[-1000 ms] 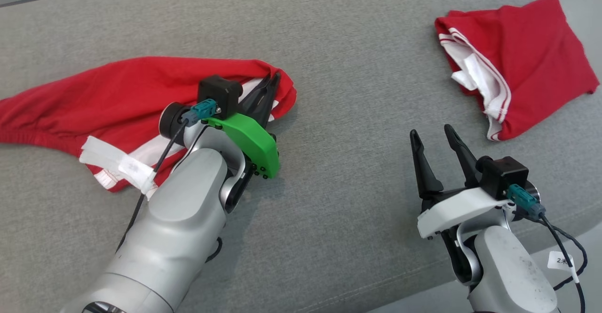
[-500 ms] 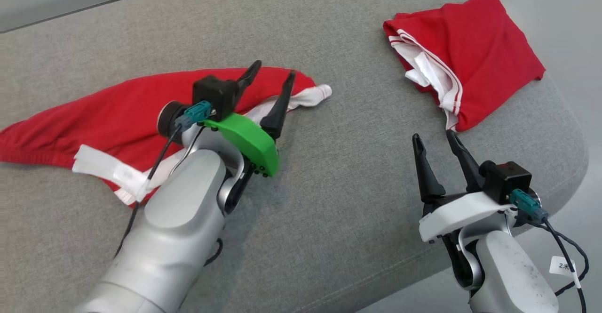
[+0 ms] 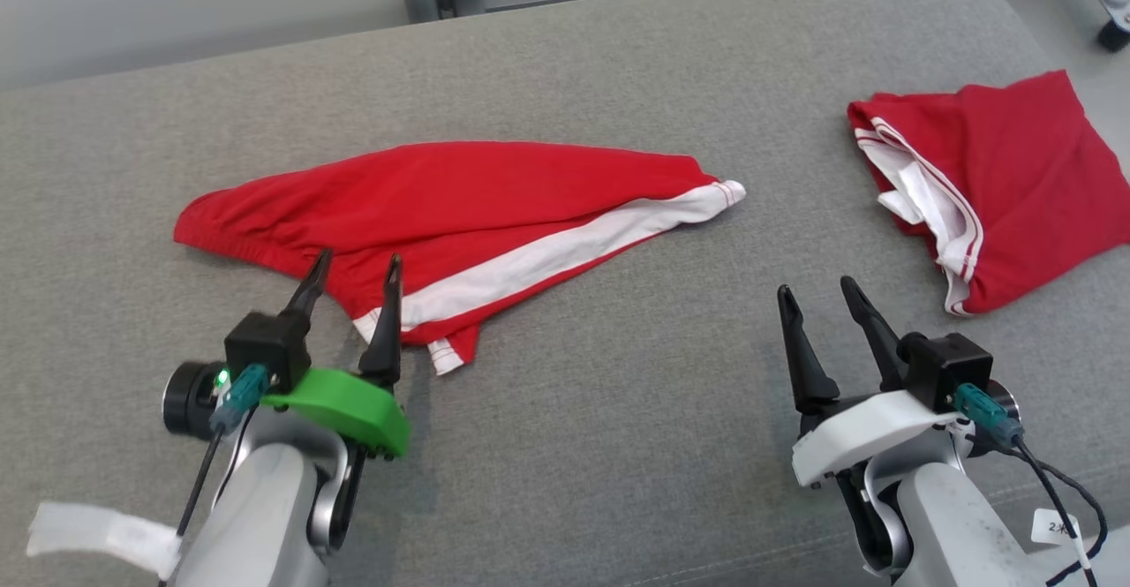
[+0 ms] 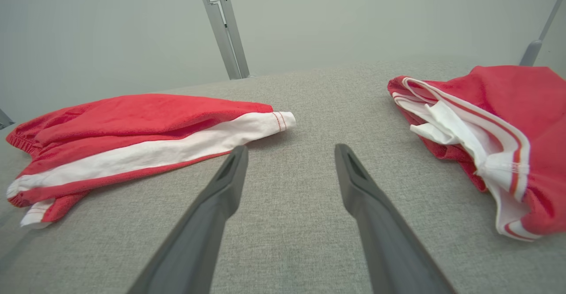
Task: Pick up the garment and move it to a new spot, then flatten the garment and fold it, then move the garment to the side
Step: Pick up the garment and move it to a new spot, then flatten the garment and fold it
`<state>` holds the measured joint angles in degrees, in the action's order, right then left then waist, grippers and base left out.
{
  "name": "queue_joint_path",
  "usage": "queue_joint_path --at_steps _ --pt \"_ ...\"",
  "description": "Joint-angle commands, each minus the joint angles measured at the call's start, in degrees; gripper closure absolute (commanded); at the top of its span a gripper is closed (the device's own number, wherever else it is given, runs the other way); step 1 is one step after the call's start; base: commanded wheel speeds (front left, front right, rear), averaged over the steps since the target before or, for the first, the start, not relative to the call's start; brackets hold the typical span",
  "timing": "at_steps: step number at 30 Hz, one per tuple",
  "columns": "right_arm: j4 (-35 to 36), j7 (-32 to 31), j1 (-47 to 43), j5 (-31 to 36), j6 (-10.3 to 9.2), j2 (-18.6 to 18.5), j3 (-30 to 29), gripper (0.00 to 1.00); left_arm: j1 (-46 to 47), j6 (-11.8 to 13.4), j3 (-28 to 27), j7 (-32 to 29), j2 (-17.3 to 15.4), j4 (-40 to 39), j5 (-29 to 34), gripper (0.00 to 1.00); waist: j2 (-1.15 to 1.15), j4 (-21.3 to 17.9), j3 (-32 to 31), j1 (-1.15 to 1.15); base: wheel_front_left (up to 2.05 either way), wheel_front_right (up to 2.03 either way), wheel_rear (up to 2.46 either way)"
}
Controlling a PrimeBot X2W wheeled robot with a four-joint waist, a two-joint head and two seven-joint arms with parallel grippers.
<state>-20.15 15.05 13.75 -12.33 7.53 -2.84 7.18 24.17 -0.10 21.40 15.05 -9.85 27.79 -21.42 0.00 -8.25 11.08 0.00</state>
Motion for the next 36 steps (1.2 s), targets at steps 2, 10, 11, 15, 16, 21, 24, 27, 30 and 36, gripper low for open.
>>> queue_joint_path --at_steps 2,10,11,15,16,21,24,27,30,36 --pt "-0.2 0.2 -1.5 0.8 -0.09 -0.2 -0.4 0.0 -3.7 0.2 -2.4 0.1 0.0 -1.1 1.0 0.0 0.0 4.9 -4.3 0.0 0.0 0.0 0.0" --pt "-0.2 0.2 -4.1 2.3 -0.09 -0.1 -1.9 0.0 -15.0 -0.5 -11.5 0.1 1.4 -5.6 5.3 0.0 0.0 7.4 -7.7 0.0 0.0 0.0 0.0" --pt "-0.1 0.2 -4.4 2.6 -0.09 -0.2 -2.1 0.0 -16.2 -0.7 -12.5 0.1 1.7 -5.8 5.8 0.0 0.0 7.6 -8.2 0.0 0.0 0.0 0.0" --pt "-0.2 0.2 -6.1 3.4 -0.09 -0.1 -3.1 0.0 -20.2 -1.4 -16.0 0.1 3.1 -7.7 7.1 0.0 0.0 8.0 -10.0 0.0 0.0 0.0 0.0" --pt "-0.2 0.2 -6.4 3.4 -0.09 -0.1 -3.2 0.0 -21.2 -1.7 -16.7 0.1 3.4 -8.1 7.7 0.0 0.0 7.9 -10.3 0.0 0.0 0.0 0.0" --pt "0.0 0.2 -7.6 2.6 -0.09 -0.1 -3.4 0.0 -24.7 -2.4 -20.0 0.1 5.1 -10.3 9.2 0.0 0.0 7.3 -11.1 0.0 0.0 0.0 0.0" --pt "0.0 0.2 -8.0 2.5 -0.09 -0.2 -3.7 0.0 -26.0 -2.7 -21.3 0.1 5.9 -11.3 10.0 0.0 0.0 7.1 -11.4 0.0 0.0 0.0 0.0" --pt "-0.1 0.2 -8.2 2.8 -0.09 -0.1 -3.8 0.0 -26.7 -3.2 -21.6 0.1 6.4 -11.9 10.7 0.0 0.0 7.1 -11.6 0.0 0.0 0.0 0.0" --pt "-0.2 0.2 -8.1 3.0 -0.09 -0.1 -4.0 0.0 -26.8 -3.7 -21.5 0.1 6.6 -11.8 11.2 0.0 0.0 7.0 -11.5 0.0 0.0 0.0 0.0" --pt "-0.5 0.2 -6.7 4.0 -0.09 -0.1 -3.9 0.0 -25.1 -5.6 -18.8 0.1 6.9 -11.1 9.3 0.0 0.0 6.9 -10.1 0.0 0.0 0.0 0.0"
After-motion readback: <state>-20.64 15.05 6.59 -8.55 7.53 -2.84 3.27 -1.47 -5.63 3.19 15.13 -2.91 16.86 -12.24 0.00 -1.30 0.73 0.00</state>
